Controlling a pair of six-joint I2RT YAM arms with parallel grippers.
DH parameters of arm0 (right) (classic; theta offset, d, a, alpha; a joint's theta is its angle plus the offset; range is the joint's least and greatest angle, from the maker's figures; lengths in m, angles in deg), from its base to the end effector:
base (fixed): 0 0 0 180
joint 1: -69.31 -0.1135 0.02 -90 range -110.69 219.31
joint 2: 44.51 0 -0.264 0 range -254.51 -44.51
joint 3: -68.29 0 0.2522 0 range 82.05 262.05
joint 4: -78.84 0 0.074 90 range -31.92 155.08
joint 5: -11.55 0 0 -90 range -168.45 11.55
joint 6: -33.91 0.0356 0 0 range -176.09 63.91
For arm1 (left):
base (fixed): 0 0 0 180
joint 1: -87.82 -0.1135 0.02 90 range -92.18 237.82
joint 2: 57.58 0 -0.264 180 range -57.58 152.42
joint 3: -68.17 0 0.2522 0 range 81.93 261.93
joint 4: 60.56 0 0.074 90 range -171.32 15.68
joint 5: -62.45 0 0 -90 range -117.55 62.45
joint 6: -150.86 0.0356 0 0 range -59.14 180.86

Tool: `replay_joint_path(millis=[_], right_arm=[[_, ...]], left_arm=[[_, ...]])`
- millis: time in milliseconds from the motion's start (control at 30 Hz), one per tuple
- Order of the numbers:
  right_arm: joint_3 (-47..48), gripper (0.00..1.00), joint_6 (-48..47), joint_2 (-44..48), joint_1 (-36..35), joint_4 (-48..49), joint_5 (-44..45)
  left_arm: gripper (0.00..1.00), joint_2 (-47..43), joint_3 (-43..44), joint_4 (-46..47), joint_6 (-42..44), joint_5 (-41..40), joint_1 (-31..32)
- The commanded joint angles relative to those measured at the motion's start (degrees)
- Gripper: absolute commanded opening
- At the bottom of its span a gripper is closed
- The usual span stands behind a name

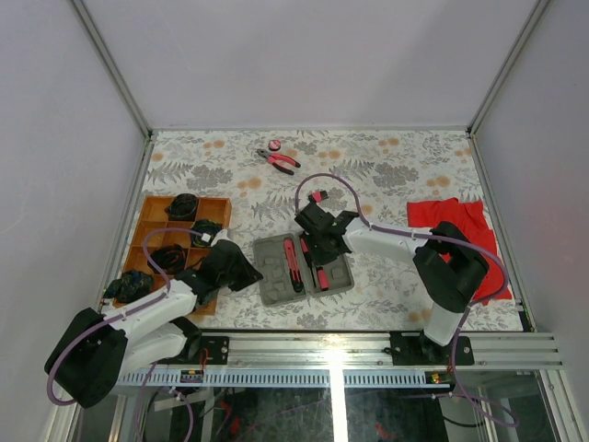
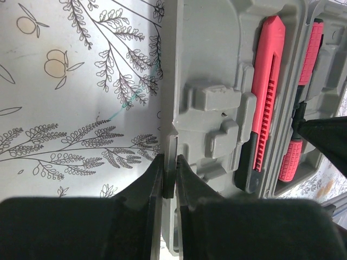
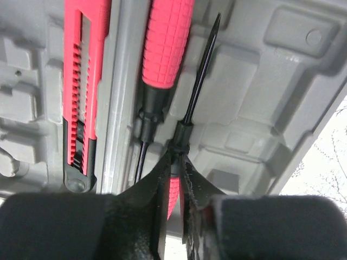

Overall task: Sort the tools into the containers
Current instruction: Place the screwdriver in the storage box.

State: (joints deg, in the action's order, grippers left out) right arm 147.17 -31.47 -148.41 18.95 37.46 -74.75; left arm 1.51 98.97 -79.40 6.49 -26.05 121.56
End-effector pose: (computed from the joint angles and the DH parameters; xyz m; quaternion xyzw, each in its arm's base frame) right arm 0.2288 0.2725 0.1627 -0.2115 0.9552 0.0993 0.1814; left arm 0.1500 -0.1013 0.1402 -0.1620 0.9166 -0.2628 0.2541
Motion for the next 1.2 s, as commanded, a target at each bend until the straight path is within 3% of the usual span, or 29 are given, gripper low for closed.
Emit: replay_joint_path(millis=[0,133,333,633,800,967,1167], right_arm=[[-6.08,0.21,2.61,-3.2,-3.76,7.09,-3.6],[-3.55,0.37,1.42,3.49,-3.71,5.91,1.71],[-5.82,0.46,2.08,11.78,-3.7,7.42,9.33],[-10.34,0.52,4.28,10.88,-3.51,9.77,1.84],[-11.69,0.44,5.08,10.13,-3.43,9.04,1.04],[-12.55,0.27,5.23,9.99,-3.02,8.12,1.22],[-13.96,0.19,6.6,12.78,-0.87,8.42,2.05]], left_arm=[[0.0,-1.96,-0.55,1.21,-2.35,0.58,1.61],[0.0,-3.47,-0.91,0.15,-2.75,-0.12,1.66],[0.0,-3.99,-1.04,0.07,-3.02,-0.05,1.6],[0.0,-3.9,-0.91,0.15,-3.02,0.06,1.64],[0.0,-3.98,-0.88,0.16,-3.11,0.13,1.57],[0.0,-4.49,-0.87,-0.06,-3.36,0.17,1.6],[0.0,-4.73,-0.37,-0.77,-3.29,-0.1,1.6]])
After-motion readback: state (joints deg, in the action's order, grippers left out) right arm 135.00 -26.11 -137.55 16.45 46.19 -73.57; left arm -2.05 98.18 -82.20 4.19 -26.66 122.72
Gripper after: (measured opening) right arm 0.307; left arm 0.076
